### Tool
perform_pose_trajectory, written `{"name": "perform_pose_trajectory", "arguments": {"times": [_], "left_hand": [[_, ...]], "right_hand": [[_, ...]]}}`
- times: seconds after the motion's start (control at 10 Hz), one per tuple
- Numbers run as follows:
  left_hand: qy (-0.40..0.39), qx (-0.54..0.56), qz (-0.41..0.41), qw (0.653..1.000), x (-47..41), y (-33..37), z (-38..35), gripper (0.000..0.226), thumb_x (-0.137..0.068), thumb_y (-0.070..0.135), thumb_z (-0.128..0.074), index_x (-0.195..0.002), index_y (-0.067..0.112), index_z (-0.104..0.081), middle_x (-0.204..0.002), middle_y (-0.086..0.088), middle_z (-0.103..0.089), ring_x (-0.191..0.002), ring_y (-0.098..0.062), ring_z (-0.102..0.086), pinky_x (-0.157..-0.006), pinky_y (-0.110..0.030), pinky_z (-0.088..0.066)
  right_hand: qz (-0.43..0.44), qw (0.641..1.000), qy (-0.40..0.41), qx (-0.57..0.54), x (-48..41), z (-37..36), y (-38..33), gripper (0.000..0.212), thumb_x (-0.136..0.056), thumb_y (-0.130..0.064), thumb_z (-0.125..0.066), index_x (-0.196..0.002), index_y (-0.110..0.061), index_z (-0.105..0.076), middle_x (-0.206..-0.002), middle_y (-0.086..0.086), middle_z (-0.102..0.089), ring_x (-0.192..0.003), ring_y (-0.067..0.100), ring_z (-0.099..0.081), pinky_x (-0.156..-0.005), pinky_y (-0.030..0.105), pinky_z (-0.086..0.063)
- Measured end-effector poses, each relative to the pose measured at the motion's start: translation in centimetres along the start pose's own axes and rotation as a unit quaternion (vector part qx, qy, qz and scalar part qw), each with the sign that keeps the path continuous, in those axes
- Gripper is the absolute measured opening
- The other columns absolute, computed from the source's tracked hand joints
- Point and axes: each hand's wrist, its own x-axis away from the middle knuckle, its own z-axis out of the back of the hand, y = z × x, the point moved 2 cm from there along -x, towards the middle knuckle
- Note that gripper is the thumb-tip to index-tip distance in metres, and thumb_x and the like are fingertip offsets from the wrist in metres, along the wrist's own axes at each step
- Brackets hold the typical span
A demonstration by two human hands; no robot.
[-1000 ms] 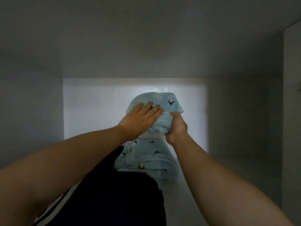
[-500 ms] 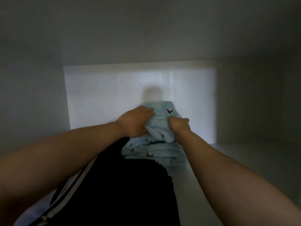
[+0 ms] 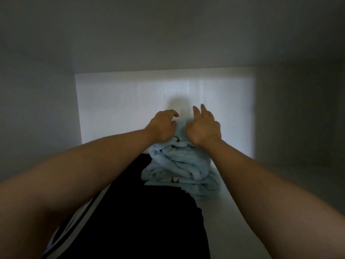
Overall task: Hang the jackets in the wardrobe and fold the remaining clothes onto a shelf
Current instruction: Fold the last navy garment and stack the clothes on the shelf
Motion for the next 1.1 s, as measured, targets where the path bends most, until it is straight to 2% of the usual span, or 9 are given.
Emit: {"name": "perform_pose_trajectory", "arguments": {"times": [0.1,0.2,0.3,0.4,0.5,0.7,0.8,0.9,1.1], "left_hand": [[-0.115,-0.054,0.041,0.991,-1.1,-0.1,-2.6,0.062,-0.109,0.044,-0.031,-0.161,0.014,-0.017,-0.168,-0.006,-0.016,-0.153,-0.025,-0.018,-0.125,-0.041,-0.017],[-0.174,-0.09,0.025,0.98,-1.3,-0.7,-5.3,0.067,-0.109,0.047,-0.026,-0.162,0.011,-0.007,-0.169,-0.009,-0.008,-0.155,-0.024,-0.013,-0.126,-0.035,-0.01],[-0.207,-0.055,0.015,0.977,-1.1,-1.3,-6.4,0.059,-0.111,0.039,-0.028,-0.16,0.01,-0.011,-0.168,-0.01,-0.012,-0.153,-0.023,-0.018,-0.115,-0.019,-0.008],[-0.224,-0.012,0.031,0.974,-0.6,-2.2,-6.8,0.06,-0.111,0.036,-0.03,-0.162,0.014,-0.005,-0.169,-0.006,-0.005,-0.154,-0.019,-0.012,-0.117,-0.018,-0.004],[-0.207,0.073,0.062,0.974,0.3,-3.6,-7.0,0.051,-0.111,0.024,-0.035,-0.16,0.015,-0.021,-0.166,-0.006,-0.022,-0.145,-0.013,-0.027,-0.111,-0.011,-0.016],[-0.203,-0.119,0.043,0.971,2.7,-2.7,-7.8,0.059,-0.112,0.033,-0.023,-0.161,0.012,0.002,-0.169,-0.008,0.005,-0.156,-0.026,0.001,-0.125,-0.033,-0.001],[-0.241,-0.184,0.05,0.952,2.9,0.0,-6.0,0.063,-0.111,0.032,-0.026,-0.16,0.005,0.003,-0.169,-0.014,0.005,-0.156,-0.032,-0.002,-0.125,-0.036,-0.004],[-0.263,-0.205,0.06,0.941,4.2,2.2,-3.7,0.068,-0.109,0.029,-0.041,-0.16,0.002,-0.005,-0.168,-0.016,-0.008,-0.154,-0.029,-0.015,-0.125,-0.037,-0.012],[-0.238,-0.199,0.074,0.948,10.4,5.3,3.0,0.047,-0.098,0.034,-0.064,-0.137,0.01,-0.053,-0.14,-0.012,-0.056,-0.122,-0.027,-0.057,-0.098,-0.031,-0.045]], "right_hand": [[0.024,0.988,-0.138,0.058,-2.4,-1.6,-0.1,0.063,-0.107,-0.042,-0.029,-0.162,-0.018,-0.009,-0.17,0.005,-0.001,-0.155,0.028,-0.002,-0.124,0.053,-0.009],[-0.016,0.967,-0.243,0.071,-2.8,-4.8,1.4,0.057,-0.106,-0.033,-0.037,-0.158,-0.013,-0.024,-0.166,0.014,-0.016,-0.152,0.036,-0.013,-0.122,0.055,-0.015],[-0.027,0.961,-0.269,0.06,-2.5,-6.3,2.5,0.051,-0.107,-0.027,-0.034,-0.154,-0.009,-0.033,-0.16,0.019,-0.027,-0.148,0.039,-0.024,-0.121,0.051,-0.022],[-0.003,0.953,-0.298,0.059,-2.4,-7.3,3.1,0.053,-0.111,-0.029,-0.027,-0.157,-0.004,-0.024,-0.164,0.021,-0.02,-0.15,0.036,-0.021,-0.124,0.046,-0.015],[0.04,0.952,-0.298,0.054,-1.9,-8.3,3.7,0.051,-0.111,-0.029,-0.023,-0.154,-0.002,-0.029,-0.16,0.019,-0.029,-0.145,0.032,-0.031,-0.123,0.043,-0.017],[0.098,0.942,-0.301,0.115,-0.8,-10.8,5.2,0.074,-0.103,-0.046,-0.029,-0.161,-0.009,-0.004,-0.169,0.012,-0.001,-0.154,0.036,-0.001,-0.123,0.056,-0.01],[0.097,0.94,-0.305,0.115,-0.4,-10.0,5.2,0.074,-0.104,-0.046,-0.027,-0.161,-0.006,-0.004,-0.168,0.017,0.004,-0.154,0.037,0.002,-0.123,0.057,-0.008],[0.076,0.947,-0.294,0.106,0.2,-7.5,5.0,0.07,-0.106,-0.043,-0.024,-0.16,-0.007,0.0,-0.169,0.013,0.003,-0.154,0.034,0.0,-0.123,0.056,-0.005],[0.072,0.971,-0.213,0.075,3.2,-0.1,-0.3,0.05,-0.104,-0.034,-0.044,-0.146,-0.006,-0.042,-0.148,0.015,-0.048,-0.131,0.03,-0.048,-0.111,0.044,-0.04]]}}
